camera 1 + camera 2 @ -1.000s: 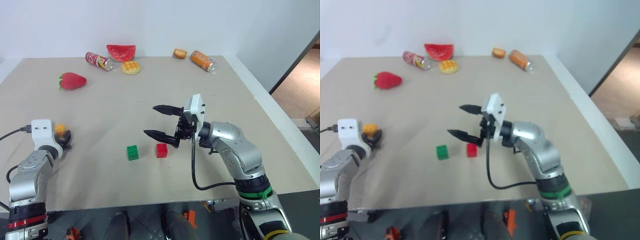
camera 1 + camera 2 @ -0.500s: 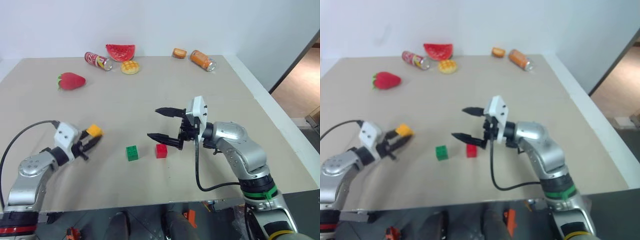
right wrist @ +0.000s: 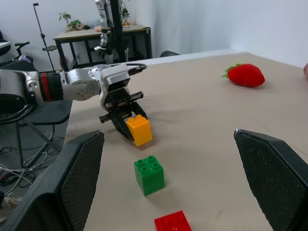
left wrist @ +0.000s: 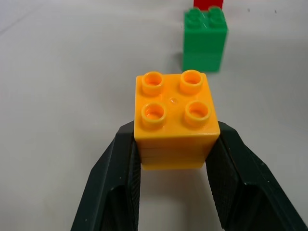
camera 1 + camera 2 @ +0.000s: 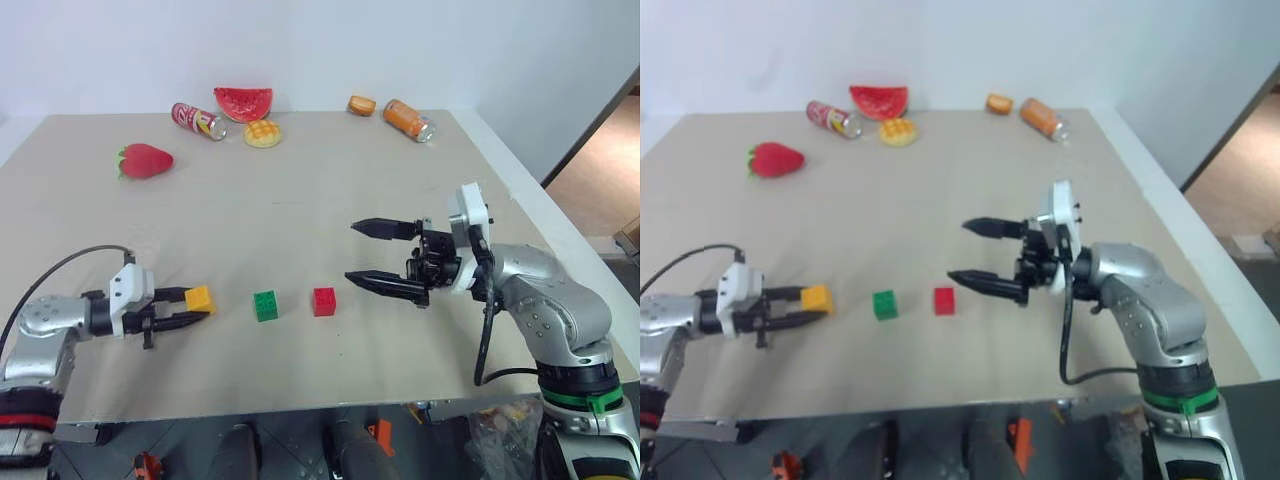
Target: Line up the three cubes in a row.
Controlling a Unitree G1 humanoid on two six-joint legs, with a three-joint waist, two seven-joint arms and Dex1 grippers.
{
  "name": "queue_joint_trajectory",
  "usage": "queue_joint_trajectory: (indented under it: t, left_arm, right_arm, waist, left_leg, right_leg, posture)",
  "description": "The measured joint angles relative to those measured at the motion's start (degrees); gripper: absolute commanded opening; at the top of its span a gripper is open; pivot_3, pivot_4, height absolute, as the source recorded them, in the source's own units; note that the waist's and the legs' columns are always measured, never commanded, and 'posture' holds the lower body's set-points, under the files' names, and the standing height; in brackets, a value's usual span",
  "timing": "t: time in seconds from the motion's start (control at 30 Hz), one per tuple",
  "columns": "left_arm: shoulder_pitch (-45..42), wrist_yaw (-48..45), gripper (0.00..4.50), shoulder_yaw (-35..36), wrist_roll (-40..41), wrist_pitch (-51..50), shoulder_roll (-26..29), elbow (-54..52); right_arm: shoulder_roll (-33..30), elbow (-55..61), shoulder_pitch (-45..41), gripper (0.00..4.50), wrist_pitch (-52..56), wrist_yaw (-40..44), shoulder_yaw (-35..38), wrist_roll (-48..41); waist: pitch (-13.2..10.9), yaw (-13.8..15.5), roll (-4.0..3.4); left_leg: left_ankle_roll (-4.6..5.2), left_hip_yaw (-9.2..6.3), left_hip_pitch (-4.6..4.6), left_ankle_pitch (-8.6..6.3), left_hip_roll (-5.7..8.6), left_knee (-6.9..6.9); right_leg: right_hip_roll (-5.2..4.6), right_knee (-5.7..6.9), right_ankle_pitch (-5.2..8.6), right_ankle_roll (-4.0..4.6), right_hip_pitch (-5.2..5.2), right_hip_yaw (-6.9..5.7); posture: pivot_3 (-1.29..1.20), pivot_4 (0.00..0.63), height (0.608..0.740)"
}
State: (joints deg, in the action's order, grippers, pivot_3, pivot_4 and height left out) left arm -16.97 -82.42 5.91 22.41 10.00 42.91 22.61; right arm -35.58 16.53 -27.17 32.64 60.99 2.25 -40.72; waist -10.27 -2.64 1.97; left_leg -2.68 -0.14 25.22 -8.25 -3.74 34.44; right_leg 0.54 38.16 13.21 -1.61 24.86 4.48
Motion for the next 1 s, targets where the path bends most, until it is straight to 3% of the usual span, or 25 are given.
queue_joint_trajectory:
  t: [0.33, 1.0]
  left_arm:
    - [-2.36, -4.3, 1.31, -1.08, 0.04, -0.53, -0.09, 5.51]
    - [-3.62, -6.69, 1.31, -3.76, -0.38, -1.08, -2.02, 3.81]
  right_arm:
    - [-0.06, 0.0, 1.75, 4.5, -0.76, -1.08, -0.41, 2.38]
    - [0.02, 0.0, 2.0, 4.5, -1.48, -1.31, -2.02, 3.9]
  waist:
    - [0.0, -0.06, 0.0]
    - [0.0, -0.03, 0.0]
  left_leg:
    - [0.04, -0.03, -0.01, -0.03, -0.03, 0.01]
    - [0.05, -0.01, -0.02, -0.02, -0.03, 0.1]
  right_leg:
    - [0.09, 0.1, 0.03, -0.01, 0.04, 0.02]
    - [0.1, 0.12, -0.01, -0.07, 0.0, 0.1]
  posture:
    - [0.0, 0.15, 0.74]
    - [0.0, 0.15, 0.74]
